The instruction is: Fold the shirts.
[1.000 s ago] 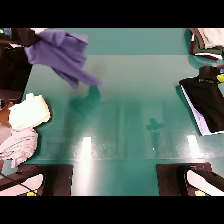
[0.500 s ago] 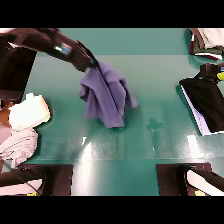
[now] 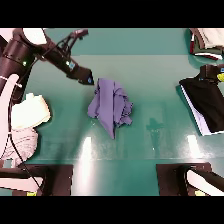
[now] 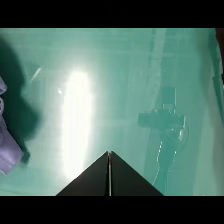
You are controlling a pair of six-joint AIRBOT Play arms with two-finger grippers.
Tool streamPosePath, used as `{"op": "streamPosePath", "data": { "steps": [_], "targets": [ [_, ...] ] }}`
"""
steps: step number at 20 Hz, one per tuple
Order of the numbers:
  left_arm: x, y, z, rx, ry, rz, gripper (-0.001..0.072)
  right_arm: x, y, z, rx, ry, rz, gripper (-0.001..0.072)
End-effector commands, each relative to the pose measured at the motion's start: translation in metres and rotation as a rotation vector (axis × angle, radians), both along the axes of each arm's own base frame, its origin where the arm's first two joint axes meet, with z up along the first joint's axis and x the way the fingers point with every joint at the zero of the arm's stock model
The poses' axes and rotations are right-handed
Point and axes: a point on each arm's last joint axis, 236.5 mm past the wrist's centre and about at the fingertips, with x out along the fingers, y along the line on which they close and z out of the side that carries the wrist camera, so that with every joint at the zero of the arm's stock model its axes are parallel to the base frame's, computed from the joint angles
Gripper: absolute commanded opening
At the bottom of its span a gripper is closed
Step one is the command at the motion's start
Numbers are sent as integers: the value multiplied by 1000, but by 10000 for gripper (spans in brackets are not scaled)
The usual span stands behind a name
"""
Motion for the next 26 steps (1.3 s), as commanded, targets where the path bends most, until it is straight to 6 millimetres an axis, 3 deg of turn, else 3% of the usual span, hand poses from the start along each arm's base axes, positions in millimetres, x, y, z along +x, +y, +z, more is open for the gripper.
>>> {"op": "streamPosePath", "data": {
  "steps": [1,4,6,9,13,15,16,18,19,21,24,25,26],
  "targets": [
    [-42,-10,-44,-19,139,29,614,0,0,0,0,2,1,18],
    [-83,-41,-91,-53,196,34,615,0,0,0,-1,-1,1,19],
    [-96,-56,-117,-41,185,28,615,0,0,0,-1,-1,1,19],
    [-94,-73,-133,-52,122,53,614,0,0,0,0,1,1,19],
    [-90,-70,-138,-33,123,89,590,-2,1,-1,1,8,3,19],
    [-94,-68,-139,-26,135,75,84,-2,1,-1,1,9,4,18],
    [-94,-68,-139,-24,133,74,25,-2,1,-1,1,11,4,19],
    [-93,-63,-137,-4,123,62,24,-3,1,-1,2,12,5,19],
    [-92,-57,-128,14,113,44,23,-4,3,-1,7,18,8,19],
    [-81,-36,-88,51,33,17,24,-8,29,0,110,27,58,19],
    [-56,16,2,96,-174,61,24,-16,93,-16,318,51,200,26],
    [-51,33,28,101,-237,92,24,-16,109,-31,353,63,212,155],
    [-47,47,53,96,-299,127,24,-16,124,-51,376,77,208,435]
  ]
}}
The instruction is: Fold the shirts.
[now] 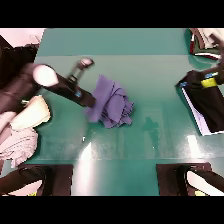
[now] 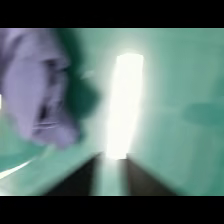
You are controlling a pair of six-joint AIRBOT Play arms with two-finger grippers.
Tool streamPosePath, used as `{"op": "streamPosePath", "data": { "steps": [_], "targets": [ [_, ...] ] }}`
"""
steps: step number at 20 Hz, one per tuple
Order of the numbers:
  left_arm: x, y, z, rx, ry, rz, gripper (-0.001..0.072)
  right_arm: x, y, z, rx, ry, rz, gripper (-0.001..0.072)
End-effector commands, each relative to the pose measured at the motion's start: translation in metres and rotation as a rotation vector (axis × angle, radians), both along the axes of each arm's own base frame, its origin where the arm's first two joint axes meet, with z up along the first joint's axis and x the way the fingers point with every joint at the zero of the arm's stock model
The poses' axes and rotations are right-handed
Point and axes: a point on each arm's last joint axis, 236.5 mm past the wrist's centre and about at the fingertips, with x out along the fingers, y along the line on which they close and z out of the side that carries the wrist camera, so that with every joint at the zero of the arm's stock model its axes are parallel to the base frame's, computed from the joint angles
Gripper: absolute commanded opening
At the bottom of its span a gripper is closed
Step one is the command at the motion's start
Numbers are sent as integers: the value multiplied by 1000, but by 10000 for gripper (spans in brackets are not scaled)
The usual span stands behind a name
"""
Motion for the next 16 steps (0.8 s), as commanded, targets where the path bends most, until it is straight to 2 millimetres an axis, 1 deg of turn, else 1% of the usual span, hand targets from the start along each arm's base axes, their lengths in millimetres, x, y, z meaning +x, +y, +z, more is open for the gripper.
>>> {"op": "streamPosePath", "data": {
  "steps": [1,2,3,5,6,8,10,11,12,13,14,15,16],
  "targets": [
    [7,57,78,44,-187,86,25,-3,60,-42,148,28,39,566],
    [7,64,90,32,-219,107,25,-8,78,-64,167,65,50,577],
    [6,68,94,30,-226,116,24,-13,96,-84,180,99,68,577],
    [2,70,90,45,-207,111,25,-16,131,-114,202,127,100,576],
    [1,70,88,48,-199,110,24,-15,145,-124,204,127,117,575],
    [1,71,86,54,-191,108,25,-10,165,-144,187,127,128,573],
    [0,71,85,54,-189,108,25,-2,177,-155,179,131,138,571],
    [0,71,85,54,-188,108,25,3,182,-157,177,124,141,541],
    [0,71,85,54,-188,108,25,10,185,-159,174,114,136,470],
    [1,71,86,54,-190,108,25,15,186,-161,173,110,131,433],
    [1,71,86,54,-191,108,25,19,187,-162,173,109,128,428],
    [1,71,86,55,-191,107,25,22,188,-163,172,108,130,344],
    [1,71,86,57,-195,101,25,24,188,-164,167,106,132,78]
  ]
}}
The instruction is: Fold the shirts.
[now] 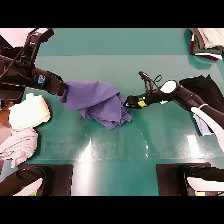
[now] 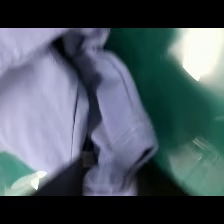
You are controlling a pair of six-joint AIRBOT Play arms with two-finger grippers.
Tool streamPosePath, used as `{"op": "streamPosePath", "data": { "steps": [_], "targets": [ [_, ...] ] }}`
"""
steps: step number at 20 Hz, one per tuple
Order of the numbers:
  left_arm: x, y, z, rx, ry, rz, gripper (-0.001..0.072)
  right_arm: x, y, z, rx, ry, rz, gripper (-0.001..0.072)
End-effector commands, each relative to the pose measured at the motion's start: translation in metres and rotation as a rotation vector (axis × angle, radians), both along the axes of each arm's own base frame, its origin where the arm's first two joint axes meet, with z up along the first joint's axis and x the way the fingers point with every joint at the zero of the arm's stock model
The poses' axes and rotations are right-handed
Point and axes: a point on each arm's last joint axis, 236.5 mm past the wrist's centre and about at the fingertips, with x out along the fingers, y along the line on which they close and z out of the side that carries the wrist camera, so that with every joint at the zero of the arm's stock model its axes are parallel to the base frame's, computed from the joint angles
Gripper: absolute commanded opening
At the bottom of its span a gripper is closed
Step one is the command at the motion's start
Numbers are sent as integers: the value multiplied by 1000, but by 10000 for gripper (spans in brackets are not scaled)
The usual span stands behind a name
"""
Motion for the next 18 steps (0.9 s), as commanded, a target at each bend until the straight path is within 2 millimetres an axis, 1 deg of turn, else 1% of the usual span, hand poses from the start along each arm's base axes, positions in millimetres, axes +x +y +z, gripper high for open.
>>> {"op": "streamPosePath", "data": {
  "steps": [1,2,3,4,5,6,7,8,9,10,11,12,13,14,16,17,18],
  "targets": [
    [0,1,0,7,-5,-4,25,12,6,-5,-7,-20,-7,17],
    [2,3,0,15,-11,0,25,16,3,-1,-5,-36,-19,16],
    [4,7,2,28,-26,8,24,21,-3,9,0,-66,-30,15],
    [8,14,10,53,-58,22,24,29,-14,25,-2,-112,-51,14],
    [14,23,26,79,-108,41,24,40,-33,50,0,-179,-92,14],
    [20,32,52,94,-180,63,24,51,-54,80,-1,-252,-132,14],
    [23,37,82,90,-257,80,24,60,-79,119,-3,-338,-173,14],
    [24,40,115,75,-337,94,24,66,-103,163,-2,-429,-212,13],
    [20,44,150,53,-419,107,24,67,-125,206,-7,-518,-244,14],
    [15,47,181,27,-489,116,24,65,-145,254,-8,-617,-279,14],
    [7,49,212,-1,-561,123,24,59,-161,297,-10,-707,-307,13],
    [-2,52,237,-25,-619,129,25,49,-174,339,-16,-797,-333,13],
    [-13,56,261,-49,-677,134,25,35,-185,381,-22,-896,-358,13],
    [-23,57,281,-76,-725,133,25,19,-194,421,-33,-991,-380,13],
    [-42,52,306,-136,-780,106,25,-17,-205,481,-58,-1142,-410,13],
    [-52,46,314,-172,-799,82,24,-38,-208,508,-75,-1216,-426,13],
    [-66,42,326,-216,-832,58,25,-57,-213,530,-96,-1280,-445,13]
  ]
}}
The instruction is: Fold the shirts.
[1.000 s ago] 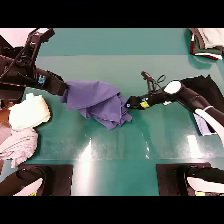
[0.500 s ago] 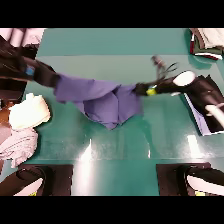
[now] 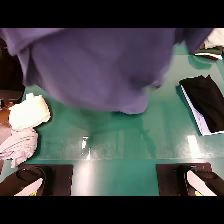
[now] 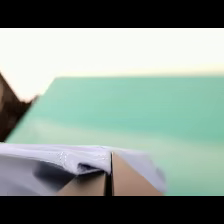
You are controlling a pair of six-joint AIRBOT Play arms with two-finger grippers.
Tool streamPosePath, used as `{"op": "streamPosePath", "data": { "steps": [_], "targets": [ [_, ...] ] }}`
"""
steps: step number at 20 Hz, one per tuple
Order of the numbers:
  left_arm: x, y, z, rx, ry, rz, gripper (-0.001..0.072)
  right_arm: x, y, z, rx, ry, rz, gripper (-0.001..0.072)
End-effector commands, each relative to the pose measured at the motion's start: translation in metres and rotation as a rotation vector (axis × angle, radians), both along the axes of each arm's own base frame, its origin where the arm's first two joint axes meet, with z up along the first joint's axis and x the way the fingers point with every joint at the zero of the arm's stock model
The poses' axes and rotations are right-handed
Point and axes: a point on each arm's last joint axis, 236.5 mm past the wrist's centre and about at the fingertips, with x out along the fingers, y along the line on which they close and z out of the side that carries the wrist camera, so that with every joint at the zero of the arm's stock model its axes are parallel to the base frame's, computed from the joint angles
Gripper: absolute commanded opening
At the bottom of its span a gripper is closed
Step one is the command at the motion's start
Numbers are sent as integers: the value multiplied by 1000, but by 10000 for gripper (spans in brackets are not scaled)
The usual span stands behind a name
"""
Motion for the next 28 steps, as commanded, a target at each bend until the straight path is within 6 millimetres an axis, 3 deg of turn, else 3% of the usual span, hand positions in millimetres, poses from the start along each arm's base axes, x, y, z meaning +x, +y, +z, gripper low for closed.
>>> {"op": "streamPosePath", "data": {
  "steps": [1,4,8,10,11,12,13,15,18,20,22,24,26,28],
  "targets": [
    [-44,-7,49,-92,-139,-82,24,-76,-18,92,-83,-248,-116,13],
    [-75,-6,72,-137,-215,-121,24,-115,-29,129,-153,-346,-220,13],
    [-102,-15,81,-175,-239,-194,24,-127,-46,144,-248,-344,-323,13],
    [-90,-19,67,-163,-193,-191,24,-116,-52,141,-249,-317,-319,13],
    [-72,-19,48,-140,-142,-164,24,-103,-53,133,-224,-289,-284,13],
    [-48,-19,17,-103,-61,-131,24,-85,-51,120,-179,-249,-230,13],
    [-24,-21,-19,-64,31,-104,25,-66,-52,101,-142,-189,-186,12],
    [21,-33,-105,4,245,-85,24,-14,-51,41,-96,-11,-108,12],
    [76,-46,-240,94,528,-53,25,62,-40,-89,-149,337,-67,13],
    [110,-47,-309,153,622,-13,24,101,-26,-172,-228,506,-48,13],
    [146,-41,-355,165,665,33,24,134,-10,-234,-230,596,-46,14],
    [177,-23,-388,117,698,102,25,161,3,-275,-209,625,-43,15],
    [191,-1,-413,40,763,171,25,180,13,-304,-207,641,-36,16],
    [195,16,-426,2,802,205,29,190,14,-322,-200,654,-40,22]
  ]
}}
